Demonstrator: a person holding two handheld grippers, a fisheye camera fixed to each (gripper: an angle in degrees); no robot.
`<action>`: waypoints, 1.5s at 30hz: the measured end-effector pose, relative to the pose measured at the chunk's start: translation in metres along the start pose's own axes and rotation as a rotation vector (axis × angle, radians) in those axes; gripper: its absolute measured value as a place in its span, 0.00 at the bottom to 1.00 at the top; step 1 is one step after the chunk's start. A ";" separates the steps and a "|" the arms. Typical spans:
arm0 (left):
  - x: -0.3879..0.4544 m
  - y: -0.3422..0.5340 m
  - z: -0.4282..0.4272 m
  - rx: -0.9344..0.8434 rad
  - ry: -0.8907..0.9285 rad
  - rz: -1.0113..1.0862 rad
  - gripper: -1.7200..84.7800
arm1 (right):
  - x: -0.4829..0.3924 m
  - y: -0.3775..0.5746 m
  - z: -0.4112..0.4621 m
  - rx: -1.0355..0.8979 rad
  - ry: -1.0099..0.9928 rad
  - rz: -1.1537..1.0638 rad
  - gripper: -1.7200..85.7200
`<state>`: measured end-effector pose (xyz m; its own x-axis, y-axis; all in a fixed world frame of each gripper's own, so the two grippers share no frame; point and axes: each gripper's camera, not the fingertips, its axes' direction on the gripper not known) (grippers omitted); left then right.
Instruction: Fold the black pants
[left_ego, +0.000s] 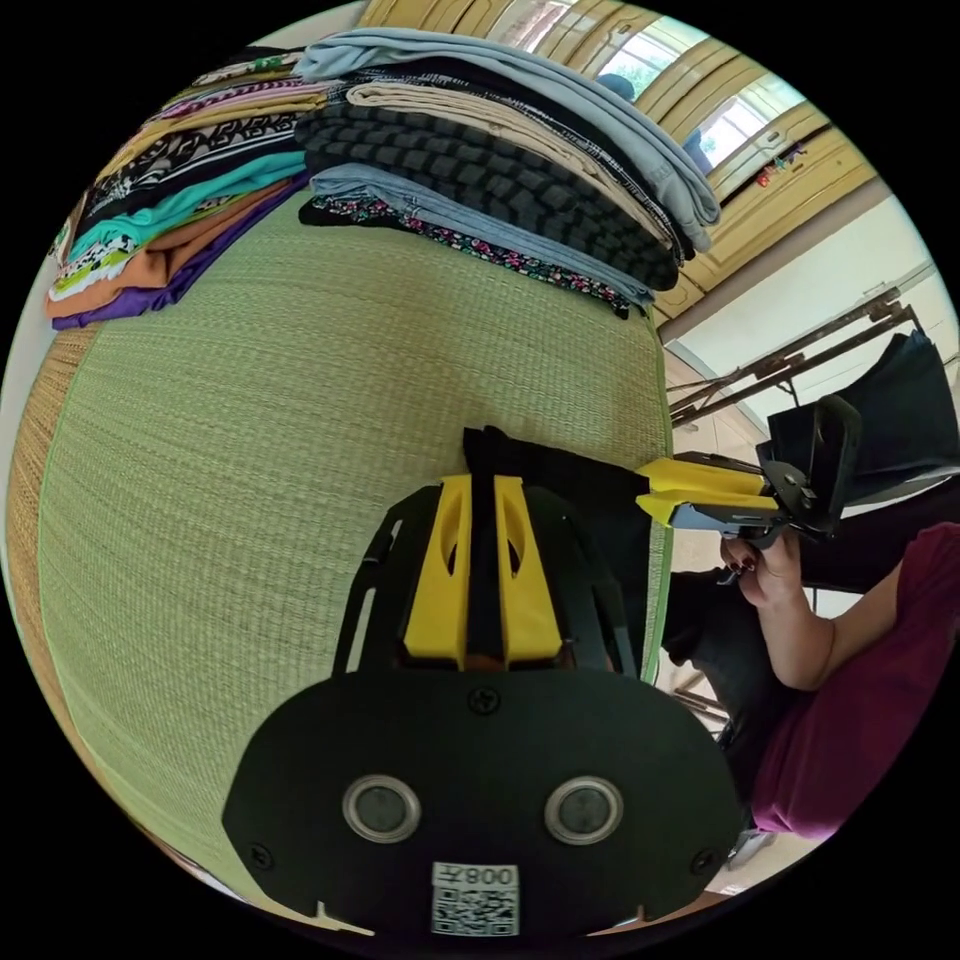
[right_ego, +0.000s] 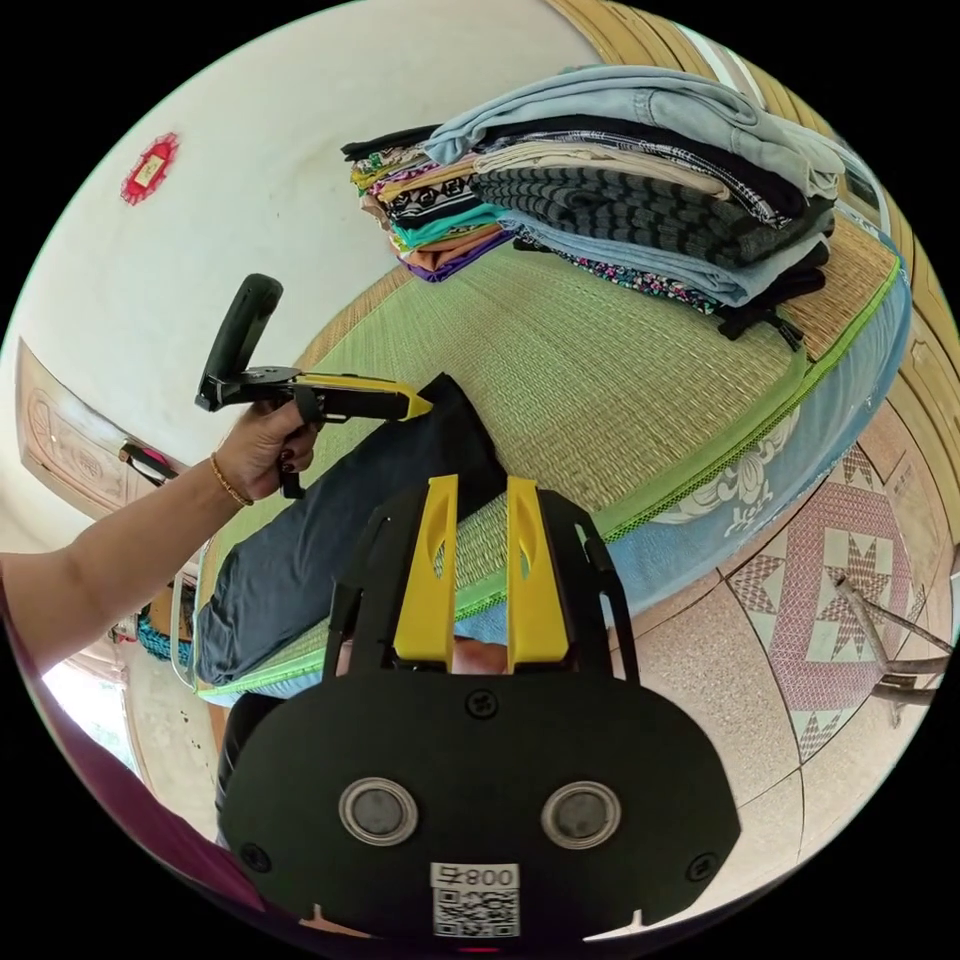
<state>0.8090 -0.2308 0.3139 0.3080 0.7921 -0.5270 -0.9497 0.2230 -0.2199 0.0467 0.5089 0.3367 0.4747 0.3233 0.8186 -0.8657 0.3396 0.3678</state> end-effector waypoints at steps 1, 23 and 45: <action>0.005 -0.008 -0.003 0.011 0.001 0.020 0.07 | 0.008 0.003 -0.003 0.002 -0.017 0.005 0.11; 0.051 -0.090 -0.069 0.116 0.133 0.244 0.06 | 0.185 0.047 -0.034 0.040 -0.590 0.035 0.16; -0.014 -0.115 -0.066 0.141 0.239 0.085 0.06 | 0.278 0.059 -0.023 0.126 -1.067 0.112 0.07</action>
<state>0.9182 -0.3047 0.2926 0.2162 0.6589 -0.7205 -0.9659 0.2519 -0.0594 0.1312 0.6394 0.5762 0.0612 -0.6103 0.7898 -0.9345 0.2429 0.2601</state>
